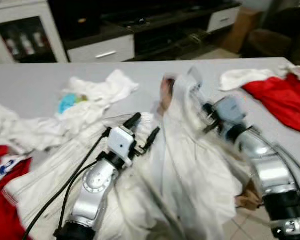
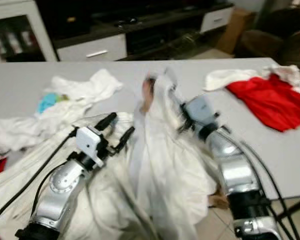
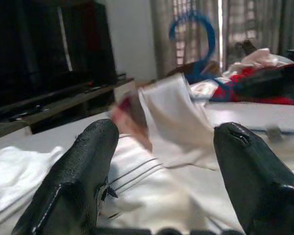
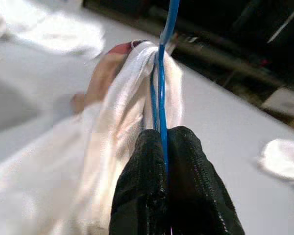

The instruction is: Hang hanger

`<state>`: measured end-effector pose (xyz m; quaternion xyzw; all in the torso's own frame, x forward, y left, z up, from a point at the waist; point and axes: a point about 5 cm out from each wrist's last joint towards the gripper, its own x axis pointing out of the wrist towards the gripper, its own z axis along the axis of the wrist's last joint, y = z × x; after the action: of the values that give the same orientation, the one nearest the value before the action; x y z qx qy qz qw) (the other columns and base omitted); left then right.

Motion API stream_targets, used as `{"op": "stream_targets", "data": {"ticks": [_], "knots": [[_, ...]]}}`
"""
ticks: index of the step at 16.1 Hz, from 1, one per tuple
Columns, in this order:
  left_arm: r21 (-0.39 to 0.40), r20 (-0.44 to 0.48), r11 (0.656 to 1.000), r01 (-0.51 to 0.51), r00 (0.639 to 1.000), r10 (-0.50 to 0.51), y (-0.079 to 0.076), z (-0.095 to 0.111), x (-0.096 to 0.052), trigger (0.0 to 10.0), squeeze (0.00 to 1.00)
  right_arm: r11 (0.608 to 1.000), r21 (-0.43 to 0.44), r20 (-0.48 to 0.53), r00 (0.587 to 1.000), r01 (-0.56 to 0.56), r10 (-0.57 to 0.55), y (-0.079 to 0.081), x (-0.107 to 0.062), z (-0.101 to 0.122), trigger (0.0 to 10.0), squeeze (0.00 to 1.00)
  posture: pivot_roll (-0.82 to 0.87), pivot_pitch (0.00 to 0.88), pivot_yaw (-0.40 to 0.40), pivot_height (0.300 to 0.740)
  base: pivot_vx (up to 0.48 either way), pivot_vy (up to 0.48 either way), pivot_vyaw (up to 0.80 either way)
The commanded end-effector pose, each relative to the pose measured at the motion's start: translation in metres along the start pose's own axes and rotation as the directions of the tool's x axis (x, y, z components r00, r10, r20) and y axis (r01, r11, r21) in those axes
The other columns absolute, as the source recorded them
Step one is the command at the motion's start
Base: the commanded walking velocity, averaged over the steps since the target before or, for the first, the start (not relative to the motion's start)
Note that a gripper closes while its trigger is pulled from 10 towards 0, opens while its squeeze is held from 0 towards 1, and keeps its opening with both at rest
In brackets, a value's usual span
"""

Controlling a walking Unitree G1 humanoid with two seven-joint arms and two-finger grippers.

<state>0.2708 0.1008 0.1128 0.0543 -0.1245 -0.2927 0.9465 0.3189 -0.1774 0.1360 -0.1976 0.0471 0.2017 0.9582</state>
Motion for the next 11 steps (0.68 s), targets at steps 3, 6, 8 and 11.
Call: {"op": "stream_targets", "data": {"ticks": [3, 6, 8, 11], "knots": [[-0.003, -0.004, 1.000, 0.014, 1.000, -0.014, -0.003, 0.000, 0.001, 10.0, 0.00, 0.993, -0.083, -0.071, 0.994, -0.085, 0.079, 0.008, -0.003, -0.009, 10.0, 0.00, -0.05, 0.000, 0.007, 0.740, 0.000, 0.000, 0.00], [-0.002, -0.004, 1.000, 0.015, 1.000, -0.015, -0.003, 0.000, 0.001, 10.0, 0.00, 0.937, -0.306, -0.096, 0.985, -0.169, 0.146, 0.011, -0.012, -0.015, 10.0, 0.00, -0.06, 0.000, 0.009, 0.740, 0.000, 0.000, 0.00], [-0.002, -0.005, 1.000, 0.015, 1.000, -0.015, -0.003, -0.001, 0.001, 10.0, 0.00, 0.919, -0.347, -0.115, 0.981, -0.188, 0.158, 0.010, -0.015, -0.018, 10.0, 0.00, -0.06, 0.000, 0.009, 0.740, 0.000, 0.000, 0.00], [-0.005, -0.005, 1.000, 0.016, 1.000, -0.016, -0.004, -0.001, 0.002, 10.0, 0.00, 0.903, -0.407, -0.185, 0.980, -0.140, 0.068, -0.001, -0.018, -0.031, 10.0, 0.00, -0.07, 0.000, 0.007, 0.740, 0.000, 0.000, 0.00]]}}
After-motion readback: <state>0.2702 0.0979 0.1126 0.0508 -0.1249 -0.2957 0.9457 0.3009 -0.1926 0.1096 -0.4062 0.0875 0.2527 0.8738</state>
